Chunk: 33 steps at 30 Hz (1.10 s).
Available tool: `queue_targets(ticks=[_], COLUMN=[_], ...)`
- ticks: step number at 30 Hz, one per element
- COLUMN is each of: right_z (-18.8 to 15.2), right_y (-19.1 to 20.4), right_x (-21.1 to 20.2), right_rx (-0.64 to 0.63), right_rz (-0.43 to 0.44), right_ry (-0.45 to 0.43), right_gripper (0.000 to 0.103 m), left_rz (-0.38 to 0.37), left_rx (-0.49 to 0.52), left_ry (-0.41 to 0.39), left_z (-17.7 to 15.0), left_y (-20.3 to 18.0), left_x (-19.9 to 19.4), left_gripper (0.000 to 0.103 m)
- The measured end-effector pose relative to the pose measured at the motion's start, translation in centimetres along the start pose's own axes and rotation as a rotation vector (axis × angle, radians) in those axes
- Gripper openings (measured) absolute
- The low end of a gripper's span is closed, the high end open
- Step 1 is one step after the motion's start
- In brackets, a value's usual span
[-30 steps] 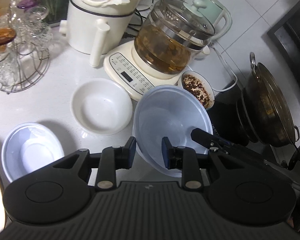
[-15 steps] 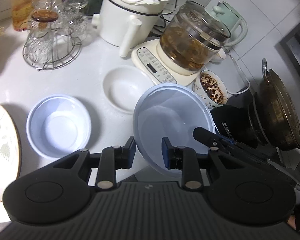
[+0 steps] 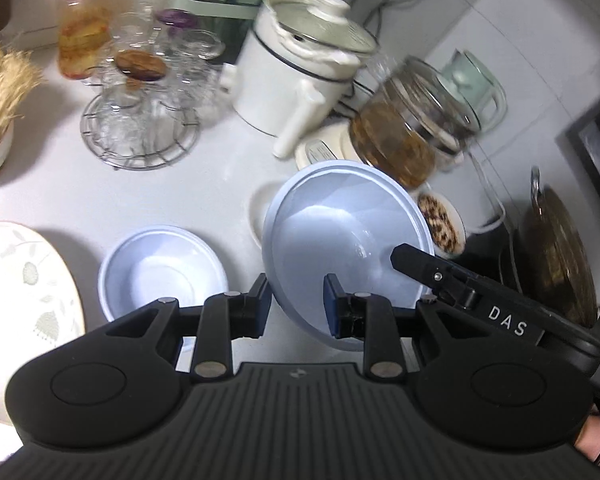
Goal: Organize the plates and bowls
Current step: 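Carry the held blue bowl over the other light blue bowl, then lower the held blue bowl into the other light blue bowl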
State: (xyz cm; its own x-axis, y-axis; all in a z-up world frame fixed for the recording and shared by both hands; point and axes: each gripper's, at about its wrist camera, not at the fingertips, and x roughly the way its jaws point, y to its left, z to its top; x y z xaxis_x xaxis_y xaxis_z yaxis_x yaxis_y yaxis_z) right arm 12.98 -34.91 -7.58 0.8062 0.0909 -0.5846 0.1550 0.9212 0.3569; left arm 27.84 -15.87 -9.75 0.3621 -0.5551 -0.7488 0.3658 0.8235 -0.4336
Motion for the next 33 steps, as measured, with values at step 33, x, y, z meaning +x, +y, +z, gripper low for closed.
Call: queue_targets(ticks=[33], right_z=[-2.5], right_y=[6.3], right_x=[11.8], right_rx=[-0.148], right_rz=[0.057], right_ry=[0.356], right_gripper=[0.015], left_rz=[0.092], left_rx=[-0.362], left_ry=[-0.009], left_z=[-1.3], left_y=[13.5], left_x=[1.9], left_gripper=[0.031])
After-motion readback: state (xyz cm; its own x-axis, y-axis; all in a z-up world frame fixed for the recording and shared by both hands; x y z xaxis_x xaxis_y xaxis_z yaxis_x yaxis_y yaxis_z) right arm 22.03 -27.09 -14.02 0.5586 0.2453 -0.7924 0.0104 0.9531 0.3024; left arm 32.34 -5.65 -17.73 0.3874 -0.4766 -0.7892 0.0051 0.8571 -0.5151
